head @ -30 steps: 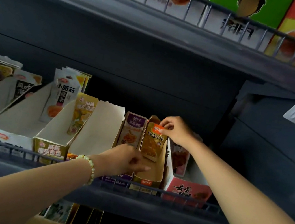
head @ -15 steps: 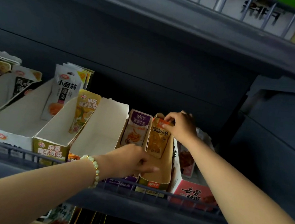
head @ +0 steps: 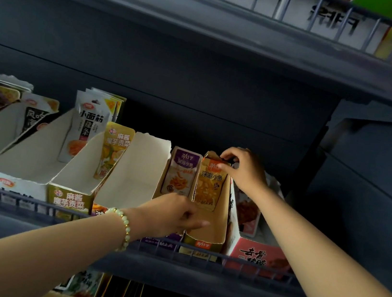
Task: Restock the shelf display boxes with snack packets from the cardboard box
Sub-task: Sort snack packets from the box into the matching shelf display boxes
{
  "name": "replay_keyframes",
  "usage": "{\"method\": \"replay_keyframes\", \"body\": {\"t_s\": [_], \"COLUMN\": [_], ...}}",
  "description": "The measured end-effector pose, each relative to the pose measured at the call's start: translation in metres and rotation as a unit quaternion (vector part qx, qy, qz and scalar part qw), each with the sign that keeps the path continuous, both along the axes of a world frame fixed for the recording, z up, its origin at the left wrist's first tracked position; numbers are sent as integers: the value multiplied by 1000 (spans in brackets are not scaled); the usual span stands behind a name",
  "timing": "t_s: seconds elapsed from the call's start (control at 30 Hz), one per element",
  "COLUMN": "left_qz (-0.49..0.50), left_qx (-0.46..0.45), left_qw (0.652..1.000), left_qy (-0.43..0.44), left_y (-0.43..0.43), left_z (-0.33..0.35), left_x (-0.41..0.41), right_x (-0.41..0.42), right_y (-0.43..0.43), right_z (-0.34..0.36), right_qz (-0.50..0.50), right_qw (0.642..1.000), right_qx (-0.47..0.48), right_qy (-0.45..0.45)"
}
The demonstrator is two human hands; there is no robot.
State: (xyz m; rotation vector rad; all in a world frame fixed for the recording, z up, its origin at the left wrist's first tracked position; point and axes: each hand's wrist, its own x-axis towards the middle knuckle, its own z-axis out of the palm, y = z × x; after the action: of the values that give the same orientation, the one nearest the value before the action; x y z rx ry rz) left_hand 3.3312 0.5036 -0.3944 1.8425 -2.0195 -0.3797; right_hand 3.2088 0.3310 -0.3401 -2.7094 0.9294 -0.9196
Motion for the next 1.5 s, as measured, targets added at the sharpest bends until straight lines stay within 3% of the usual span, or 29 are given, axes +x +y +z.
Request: {"method": "replay_keyframes", "body": {"t_s": [0.17,0.37,0.53,0.63,0.73,0.9,1.07,1.17,1.3,1.43,1.5], "left_qz": [5,18,53,84,100,111,129,136,131,112,116], "left_qx": [-16,-60,15,53,61,145,174,181,239,192,177], "left_qw": [1000,998,997,995,993,983,975,973,961,943,932], "left_qy": [-20,-3,-50,-28,-5,-2,44,-42,-53,-247,-296], "left_y": [25,112,201,253,281,304,305,304,307,291,284], "left_z": [15,16,-19,-47,-78,-139,-184,-196,-211,-204,-200], "left_x": [1,25,60,78,92,107,95,109,127,133,133], "right_x": [-24,-58,-59,-48,-35,2,23,24,27,33,35], "right_y": [36,131,214,260,287,323,331,338,335,328,327], "right_z": [11,2,-41,-78,-115,-167,-208,-221,-231,-227,-220], "right_qz": [47,121,168,185,184,120,-14,-51,-68,-53,-31], "right_qw": [998,985,964,941,920,854,818,811,818,838,843], "right_qx": [49,103,169,228,269,378,466,501,507,472,467], "right_qy": [11,62,122,170,219,336,338,298,262,270,264]}}
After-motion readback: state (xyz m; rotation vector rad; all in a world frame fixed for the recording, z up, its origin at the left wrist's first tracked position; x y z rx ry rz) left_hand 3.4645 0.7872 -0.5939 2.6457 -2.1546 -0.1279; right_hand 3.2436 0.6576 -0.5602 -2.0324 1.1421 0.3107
